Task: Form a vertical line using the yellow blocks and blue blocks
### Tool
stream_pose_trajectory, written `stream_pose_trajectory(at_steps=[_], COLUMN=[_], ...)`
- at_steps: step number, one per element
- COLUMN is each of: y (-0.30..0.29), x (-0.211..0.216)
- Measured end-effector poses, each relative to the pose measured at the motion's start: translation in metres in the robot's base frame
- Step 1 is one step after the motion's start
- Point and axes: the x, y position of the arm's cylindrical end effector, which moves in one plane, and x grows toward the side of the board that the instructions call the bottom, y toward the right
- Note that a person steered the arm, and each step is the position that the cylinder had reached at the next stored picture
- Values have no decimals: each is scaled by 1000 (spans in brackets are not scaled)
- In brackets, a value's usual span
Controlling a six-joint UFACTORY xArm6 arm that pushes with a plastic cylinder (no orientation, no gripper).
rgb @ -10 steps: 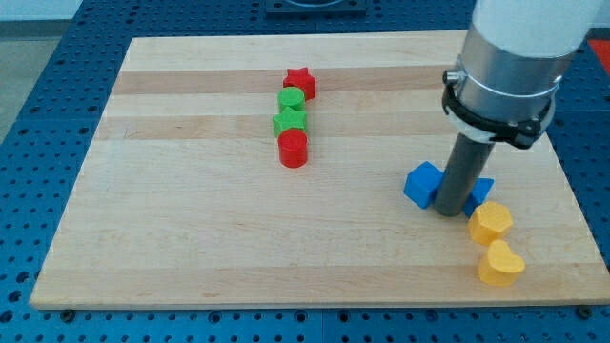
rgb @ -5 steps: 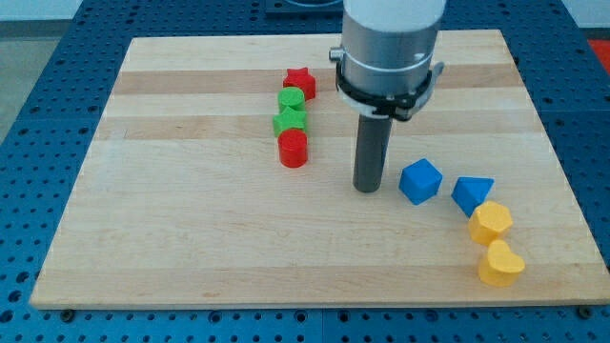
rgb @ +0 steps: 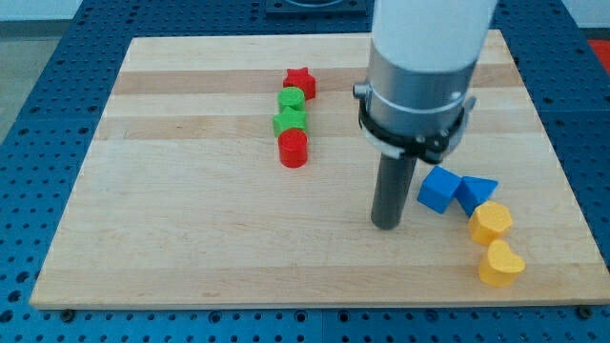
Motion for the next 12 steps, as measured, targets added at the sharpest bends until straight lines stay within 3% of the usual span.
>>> stream_pose_trajectory(at_steps=[2,5,12], y=[33,55,80], x=[-19,-88,-95])
